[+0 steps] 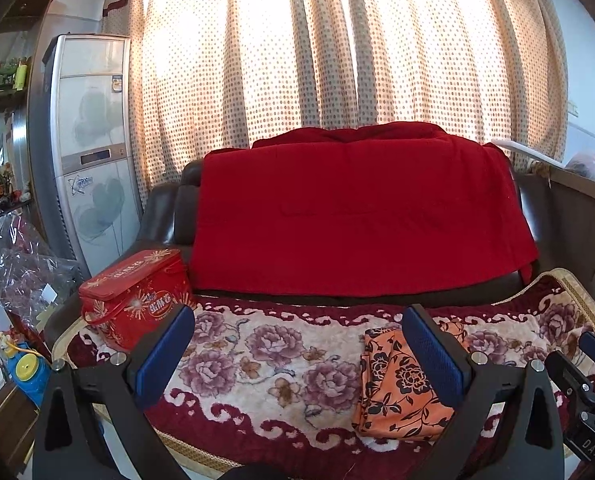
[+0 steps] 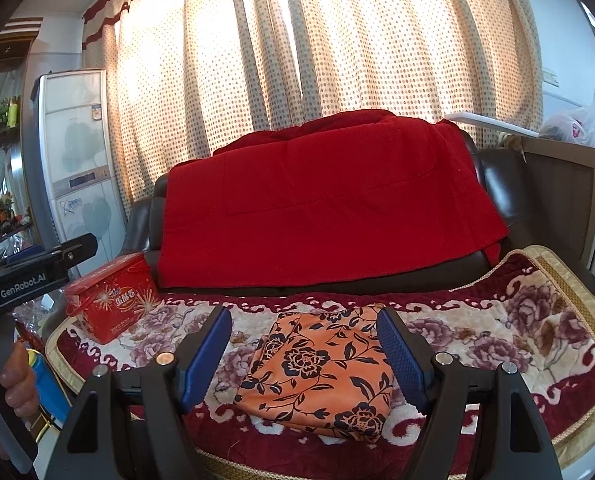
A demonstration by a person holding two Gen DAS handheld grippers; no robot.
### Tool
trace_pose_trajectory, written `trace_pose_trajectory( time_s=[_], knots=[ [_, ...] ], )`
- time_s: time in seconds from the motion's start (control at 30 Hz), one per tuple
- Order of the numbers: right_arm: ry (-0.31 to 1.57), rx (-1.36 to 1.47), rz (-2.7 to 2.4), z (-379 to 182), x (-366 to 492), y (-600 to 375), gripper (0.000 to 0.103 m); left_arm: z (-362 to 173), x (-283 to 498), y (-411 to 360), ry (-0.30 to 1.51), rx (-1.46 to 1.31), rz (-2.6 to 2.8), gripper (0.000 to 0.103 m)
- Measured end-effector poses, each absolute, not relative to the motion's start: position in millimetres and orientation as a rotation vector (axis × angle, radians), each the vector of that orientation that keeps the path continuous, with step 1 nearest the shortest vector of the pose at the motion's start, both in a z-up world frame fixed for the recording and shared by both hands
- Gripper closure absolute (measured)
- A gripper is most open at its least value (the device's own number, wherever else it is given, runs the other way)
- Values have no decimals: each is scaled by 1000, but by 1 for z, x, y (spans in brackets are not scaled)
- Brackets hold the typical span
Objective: Fold small clothes
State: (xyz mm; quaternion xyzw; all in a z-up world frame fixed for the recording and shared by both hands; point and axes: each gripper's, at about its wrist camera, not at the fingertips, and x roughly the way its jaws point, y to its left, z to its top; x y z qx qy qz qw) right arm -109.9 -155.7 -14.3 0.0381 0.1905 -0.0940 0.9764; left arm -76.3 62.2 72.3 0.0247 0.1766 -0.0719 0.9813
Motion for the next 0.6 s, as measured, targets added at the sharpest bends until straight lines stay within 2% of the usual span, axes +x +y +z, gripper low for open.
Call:
trace_pose_trajectory(
  time_s=[0.6],
  knots=[
    [350,17,-203,3,-103,-133,25,67,-68,79,352,30,-136,0]
  ],
)
